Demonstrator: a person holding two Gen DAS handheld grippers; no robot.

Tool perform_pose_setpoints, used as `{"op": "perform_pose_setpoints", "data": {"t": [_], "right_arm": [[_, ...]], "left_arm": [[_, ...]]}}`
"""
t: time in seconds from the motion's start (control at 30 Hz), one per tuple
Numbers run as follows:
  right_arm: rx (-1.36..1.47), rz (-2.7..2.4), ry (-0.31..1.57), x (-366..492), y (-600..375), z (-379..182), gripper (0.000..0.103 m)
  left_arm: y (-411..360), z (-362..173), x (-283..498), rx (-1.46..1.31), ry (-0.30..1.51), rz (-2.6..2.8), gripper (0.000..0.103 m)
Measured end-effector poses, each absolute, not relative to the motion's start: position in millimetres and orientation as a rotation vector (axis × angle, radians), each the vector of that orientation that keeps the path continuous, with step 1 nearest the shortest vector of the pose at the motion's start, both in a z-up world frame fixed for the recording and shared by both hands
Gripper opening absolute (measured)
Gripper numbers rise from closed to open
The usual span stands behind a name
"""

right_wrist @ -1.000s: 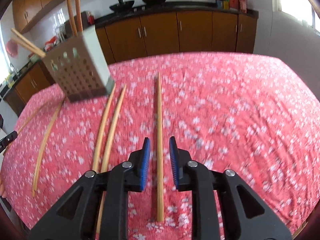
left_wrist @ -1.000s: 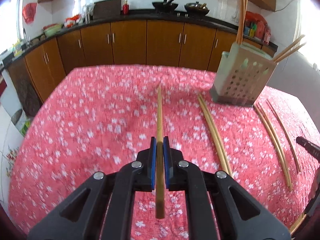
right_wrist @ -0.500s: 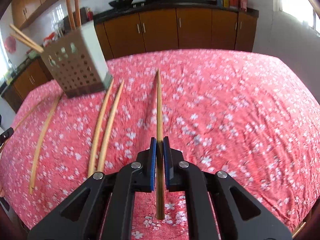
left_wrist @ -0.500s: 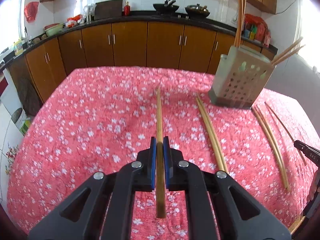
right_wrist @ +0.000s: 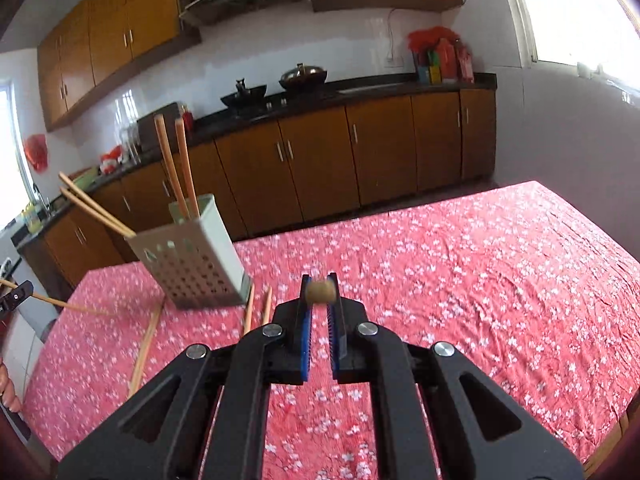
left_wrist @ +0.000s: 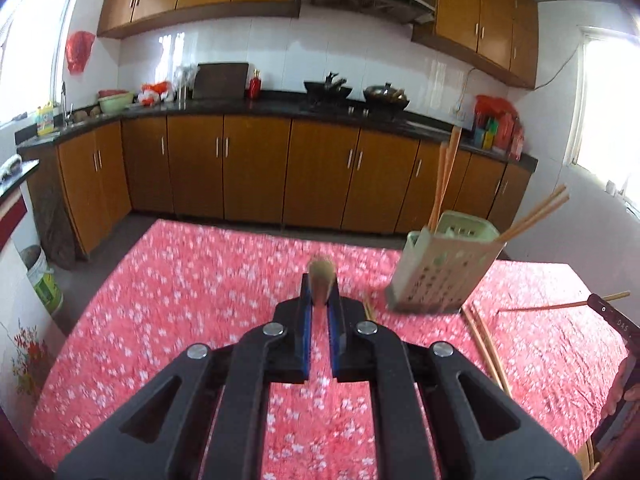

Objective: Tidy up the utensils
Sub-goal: 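Raise the left tool's chopstick over the holder while the right tool carries its own, then open the left tool into the holder while the right tool releases its chopstick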

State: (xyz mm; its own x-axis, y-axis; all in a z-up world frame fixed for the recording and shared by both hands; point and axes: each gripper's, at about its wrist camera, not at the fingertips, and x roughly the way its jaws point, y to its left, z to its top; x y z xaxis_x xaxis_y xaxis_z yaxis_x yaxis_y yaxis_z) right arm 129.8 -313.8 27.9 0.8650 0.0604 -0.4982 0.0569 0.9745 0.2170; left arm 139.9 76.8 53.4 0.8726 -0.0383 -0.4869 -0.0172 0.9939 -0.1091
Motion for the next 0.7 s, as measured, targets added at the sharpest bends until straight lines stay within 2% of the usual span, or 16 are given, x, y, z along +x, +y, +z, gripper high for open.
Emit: {"op": "perform_pose_setpoints", "data": {"t": [0.27,0.7], "right_arm": [[0.259,0.046,0.478,134,-310,51,0.008],[0.273,0.256,0.222,129,-269,160,0.008]], "left_arm": [[65,82,143,-0.066,0.464,-0.047,0.008],[6,165,142,-0.095,0.276,-0.22,0.008]]}}
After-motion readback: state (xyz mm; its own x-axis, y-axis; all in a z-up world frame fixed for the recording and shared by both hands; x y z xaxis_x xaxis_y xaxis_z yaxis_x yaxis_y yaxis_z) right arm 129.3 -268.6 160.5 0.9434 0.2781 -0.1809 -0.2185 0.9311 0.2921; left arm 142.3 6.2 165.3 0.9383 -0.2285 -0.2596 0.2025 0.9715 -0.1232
